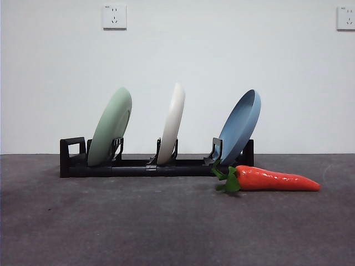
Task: Take the green plate from the plate rack,put the plate on the table,take the carrot from the table,put the carrot in the plate
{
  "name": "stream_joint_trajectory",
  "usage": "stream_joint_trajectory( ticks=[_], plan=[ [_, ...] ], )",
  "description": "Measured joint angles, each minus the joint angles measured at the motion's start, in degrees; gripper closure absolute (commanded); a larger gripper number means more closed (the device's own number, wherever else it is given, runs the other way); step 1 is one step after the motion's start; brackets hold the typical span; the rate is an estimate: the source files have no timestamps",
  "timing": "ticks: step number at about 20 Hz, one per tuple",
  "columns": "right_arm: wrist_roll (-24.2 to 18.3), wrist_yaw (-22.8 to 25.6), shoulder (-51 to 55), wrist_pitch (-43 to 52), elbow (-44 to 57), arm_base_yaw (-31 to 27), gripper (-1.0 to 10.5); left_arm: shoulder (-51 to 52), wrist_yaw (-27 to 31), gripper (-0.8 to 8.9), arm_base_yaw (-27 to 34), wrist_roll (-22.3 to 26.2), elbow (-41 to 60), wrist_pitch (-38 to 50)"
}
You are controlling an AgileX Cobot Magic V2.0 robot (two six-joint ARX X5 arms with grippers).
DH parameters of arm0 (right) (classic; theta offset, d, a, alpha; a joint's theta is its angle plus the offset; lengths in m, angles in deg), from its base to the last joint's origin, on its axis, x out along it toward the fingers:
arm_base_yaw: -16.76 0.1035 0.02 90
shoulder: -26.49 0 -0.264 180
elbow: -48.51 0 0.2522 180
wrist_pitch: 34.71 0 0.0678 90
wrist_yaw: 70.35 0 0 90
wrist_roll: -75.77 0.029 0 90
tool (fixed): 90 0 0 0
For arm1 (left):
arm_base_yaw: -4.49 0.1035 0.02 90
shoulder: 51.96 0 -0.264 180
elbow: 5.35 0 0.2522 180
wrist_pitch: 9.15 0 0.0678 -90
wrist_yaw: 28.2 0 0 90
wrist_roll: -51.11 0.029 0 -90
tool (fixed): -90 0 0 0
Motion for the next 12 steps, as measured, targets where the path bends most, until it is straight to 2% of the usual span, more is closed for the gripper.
stream_joint_trajectory(
  ticks=[5, 9, 12],
  plan=[
    [0.00, 0.00, 0.00, 0.00, 0.00, 0.00, 3.2, -8.66, 0.66, 2.07, -3.13, -0.26, -1.05, 12.44],
    [0.00, 0.00, 0.00, 0.00, 0.00, 0.00, 3.2, -22.12, 5.70, 2.11, -7.39, -1.75, -5.60, 22.69],
    [0.00, 0.02, 0.00, 0.00, 0.00, 0.00, 3.2, -34.07, 9.11, 2.11, -10.36, -1.66, -11.08, 25.88]
  ],
)
